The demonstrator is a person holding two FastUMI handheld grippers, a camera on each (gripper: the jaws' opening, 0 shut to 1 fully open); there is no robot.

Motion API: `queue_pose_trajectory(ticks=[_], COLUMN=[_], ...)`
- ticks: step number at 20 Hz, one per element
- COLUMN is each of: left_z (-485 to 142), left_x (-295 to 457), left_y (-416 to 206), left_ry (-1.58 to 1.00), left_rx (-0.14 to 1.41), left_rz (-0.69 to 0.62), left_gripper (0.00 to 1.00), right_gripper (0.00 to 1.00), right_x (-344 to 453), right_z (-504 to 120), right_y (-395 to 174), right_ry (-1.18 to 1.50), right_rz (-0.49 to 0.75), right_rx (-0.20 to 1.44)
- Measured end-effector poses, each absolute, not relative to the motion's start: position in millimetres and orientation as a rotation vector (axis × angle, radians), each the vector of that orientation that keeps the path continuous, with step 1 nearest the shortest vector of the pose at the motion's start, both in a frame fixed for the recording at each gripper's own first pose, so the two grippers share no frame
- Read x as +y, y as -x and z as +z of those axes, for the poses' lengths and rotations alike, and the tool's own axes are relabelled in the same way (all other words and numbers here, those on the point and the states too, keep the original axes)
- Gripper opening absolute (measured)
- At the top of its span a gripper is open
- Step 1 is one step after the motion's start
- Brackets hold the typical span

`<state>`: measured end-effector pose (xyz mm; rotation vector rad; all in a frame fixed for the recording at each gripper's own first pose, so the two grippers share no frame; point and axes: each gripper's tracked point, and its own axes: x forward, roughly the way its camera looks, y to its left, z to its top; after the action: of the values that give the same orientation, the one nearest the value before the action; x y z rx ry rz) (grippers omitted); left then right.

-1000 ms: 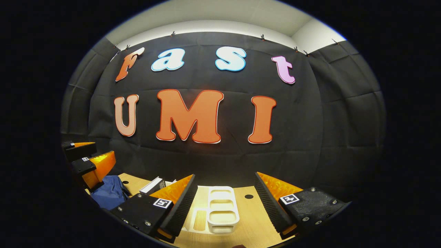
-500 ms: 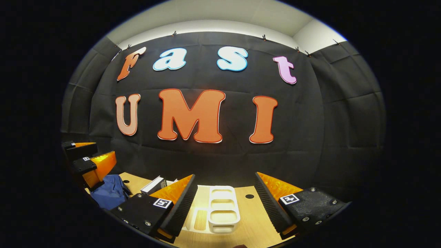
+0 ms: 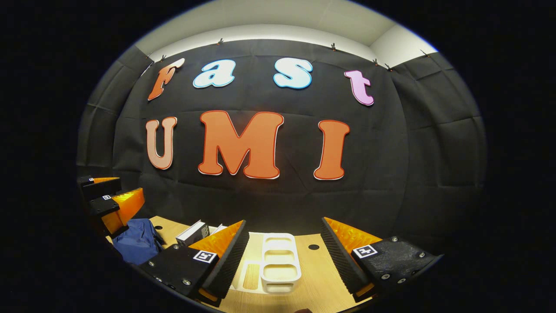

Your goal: Open the schoolbag, grab two books from the bookshelf and put them into the schoolbag.

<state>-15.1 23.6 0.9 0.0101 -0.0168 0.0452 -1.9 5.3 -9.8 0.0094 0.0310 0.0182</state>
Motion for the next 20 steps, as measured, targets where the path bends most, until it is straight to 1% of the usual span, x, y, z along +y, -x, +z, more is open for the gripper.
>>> queue_pose_trajectory(ticks=[2,3,4,6,9,10,11,12,13,15,16,17,18,20], left_z=[2.3,0.3,-1.0,-9.5,-27.4,-31.9,-36.0,-42.0,-46.0,-57.0,-64.2,-68.7,-74.7,-98.8], left_x=[29.6,31.7,36.4,48.5,76.3,84.5,93.7,100.9,108.7,123.3,129.5,135.4,140.4,146.3], left_y=[16.2,18.0,18.4,18.4,21.3,23.1,25.3,26.9,28.3,30.4,32.2,30.1,28.3,31.0], left_ry=[-0.02,-0.027,-0.034,-0.049,-0.07,-0.07,-0.075,-0.082,-0.091,-0.119,-0.139,-0.171,-0.211,-0.297], left_rx=[-0.019,-0.017,-0.014,0.005,0.056,0.071,0.084,0.096,0.106,0.128,0.141,0.153,0.163,0.204], left_rz=[0.057,0.061,0.068,0.088,0.15,0.169,0.186,0.2,0.215,0.233,0.238,0.242,0.241,0.229], left_gripper=[0.98,0.94,0.97,0.98,1.0,0.99,0.96,0.99,1.0,1.0,0.96,1.0,0.96,0.96], right_gripper=[0.98,0.98,0.98,0.98,0.98,0.98,0.98,0.98,0.98,0.98,0.98,0.98,0.98,0.98], right_x=[5.8,6.3,6.2,5.4,5.9,5.8,5.5,6.4,7.3,9.5,9.5,9.0,9.3,7.9], right_z=[-11.1,-11.4,-11.8,-15.5,-18.7,-19.2,-20.4,-21.5,-24.3,-25.8,-26.7,-28.5,-29.9,-34.0], right_y=[0.3,-0.5,-1.6,-2.9,-7.4,-9.3,-11.0,-12.7,-14.6,-17.1,-18.4,-18.5,-19.5,-20.9], right_ry=[-0.007,-0.006,-0.004,-0.007,-0.01,-0.007,-0.006,-0.009,-0.012,-0.013,-0.011,-0.01,-0.011,-0.01], right_rz=[0.021,0.022,0.021,0.021,0.019,0.019,0.017,0.019,0.021,0.024,0.022,0.024,0.024,0.024], right_rx=[0.03,0.03,0.032,0.039,0.044,0.044,0.047,0.051,0.055,0.059,0.06,0.063,0.066,0.074])
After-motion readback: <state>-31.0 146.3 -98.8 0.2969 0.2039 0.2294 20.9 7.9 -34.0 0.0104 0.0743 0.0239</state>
